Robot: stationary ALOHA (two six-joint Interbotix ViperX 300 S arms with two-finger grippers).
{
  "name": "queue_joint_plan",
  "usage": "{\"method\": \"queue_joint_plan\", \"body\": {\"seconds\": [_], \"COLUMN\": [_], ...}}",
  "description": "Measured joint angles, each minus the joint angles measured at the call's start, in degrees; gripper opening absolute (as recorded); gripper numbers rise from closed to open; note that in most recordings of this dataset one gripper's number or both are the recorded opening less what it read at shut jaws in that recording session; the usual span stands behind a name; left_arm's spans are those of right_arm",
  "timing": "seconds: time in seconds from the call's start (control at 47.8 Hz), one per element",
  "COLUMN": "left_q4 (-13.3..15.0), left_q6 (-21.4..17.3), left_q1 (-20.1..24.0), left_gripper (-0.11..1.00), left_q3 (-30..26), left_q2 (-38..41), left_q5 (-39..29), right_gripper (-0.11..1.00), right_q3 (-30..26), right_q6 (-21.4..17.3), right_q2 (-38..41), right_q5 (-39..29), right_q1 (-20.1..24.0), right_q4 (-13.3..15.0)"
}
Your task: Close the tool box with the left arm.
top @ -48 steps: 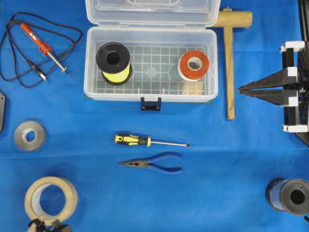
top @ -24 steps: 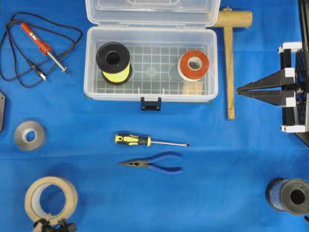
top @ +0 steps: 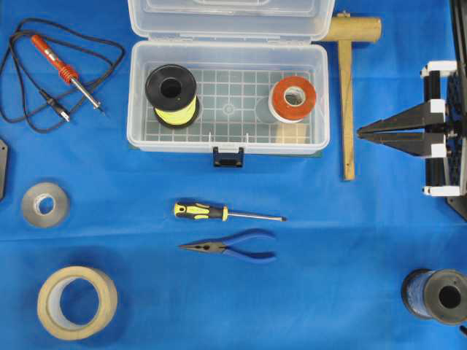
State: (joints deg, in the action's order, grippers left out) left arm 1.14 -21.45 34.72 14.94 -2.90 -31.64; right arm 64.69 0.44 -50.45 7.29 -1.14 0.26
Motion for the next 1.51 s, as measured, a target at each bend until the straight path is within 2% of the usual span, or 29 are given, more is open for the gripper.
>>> {"method": "queue_joint_plan", "body": {"seconds": [0.168, 0.419, 0.67, 1.11, 1.236, 1.508], "left_q4": [0.00, 0.09, 1.32, 1.23, 1.23, 1.23], "left_q6": [2.11, 2.37, 2.90, 2.90, 2.90, 2.90], "left_q1": [-3.96, -10.99, -18.72, -31.46, -33.66, -33.49], "left_gripper": [0.90, 0.90, 0.90, 0.89, 0.89, 0.89], "left_q3": [0.26, 3.16, 8.17, 15.82, 17.40, 21.36], "left_q2": [-3.96, -9.32, -13.18, -19.34, -21.27, -28.39], "left_q5": [-3.87, -8.09, -9.14, -8.79, -7.65, -2.55], "right_gripper": [0.00, 0.00, 0.00, 0.00, 0.00, 0.00], "right_q3": [0.00, 0.00, 0.00, 0.00, 0.00, 0.00], "right_q6": [0.00, 0.00, 0.00, 0.00, 0.00, 0.00], "right_q2": [-0.09, 0.00, -0.09, 0.00, 0.09, -0.09], "right_q5": [0.00, 0.00, 0.00, 0.00, -0.09, 0.00], "right_q1": [-0.09, -0.09, -0.09, -0.09, -0.09, -0.09], "right_q4": [0.00, 0.00, 0.00, 0.00, 0.00, 0.00]}}
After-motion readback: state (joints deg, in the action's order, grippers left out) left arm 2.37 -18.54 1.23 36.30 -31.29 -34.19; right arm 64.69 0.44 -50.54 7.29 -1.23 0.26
